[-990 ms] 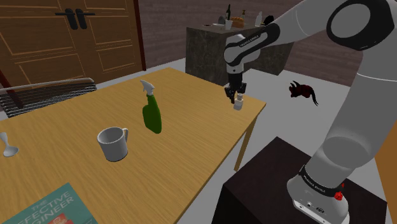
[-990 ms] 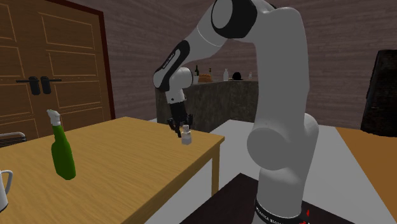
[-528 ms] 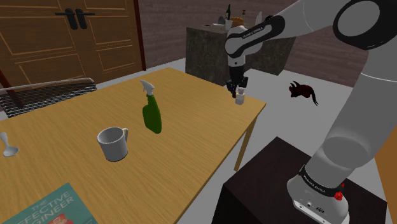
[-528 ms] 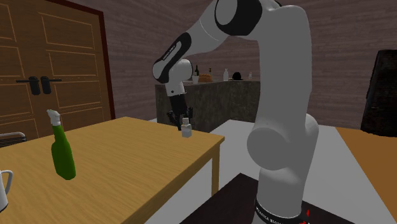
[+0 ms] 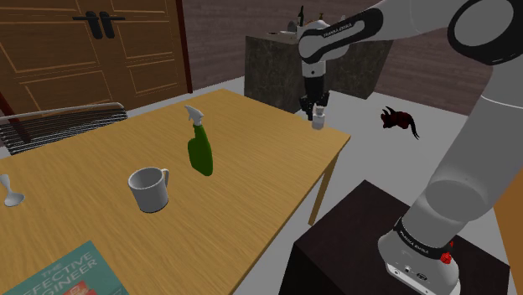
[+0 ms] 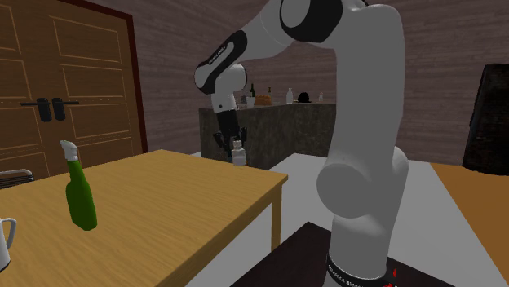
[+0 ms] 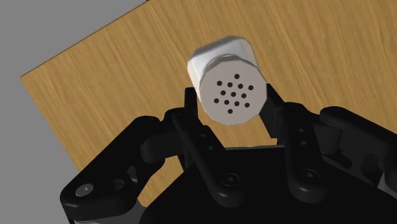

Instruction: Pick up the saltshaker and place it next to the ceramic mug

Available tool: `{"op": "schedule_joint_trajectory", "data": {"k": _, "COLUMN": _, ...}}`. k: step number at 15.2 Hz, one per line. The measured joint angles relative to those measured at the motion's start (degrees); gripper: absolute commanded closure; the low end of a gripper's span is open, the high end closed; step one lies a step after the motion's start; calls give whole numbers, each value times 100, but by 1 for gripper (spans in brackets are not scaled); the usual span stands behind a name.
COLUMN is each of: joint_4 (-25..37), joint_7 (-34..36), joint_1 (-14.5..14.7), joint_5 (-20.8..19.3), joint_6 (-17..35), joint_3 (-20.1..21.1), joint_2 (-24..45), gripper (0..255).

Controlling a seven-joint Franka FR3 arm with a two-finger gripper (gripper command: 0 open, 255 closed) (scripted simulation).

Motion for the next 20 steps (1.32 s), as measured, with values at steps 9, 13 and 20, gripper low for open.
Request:
{"op": "schedule_joint_trajectory", "data": {"k": 9, "joint_4": 527, "joint_7": -42, "joint_1": 0, "joint_5": -9, "joint_6": -667, "joint_3": -3, "joint_2": -142, "gripper": 255}}
{"op": "schedule_joint_trajectory", "data": {"k": 13, "joint_4": 792, "joint_7": -50, "joint_1": 6, "joint_5": -9, "joint_6": -973, "joint_3": 2, "joint_2": -182, "gripper": 255}}
{"op": "schedule_joint_trajectory", "data": {"k": 20, "joint_4": 734, "joint_7": 578, "joint_1": 349, "joint_5": 147, "joint_6": -1117, "joint_3": 319, "joint_2": -349, "gripper": 255}}
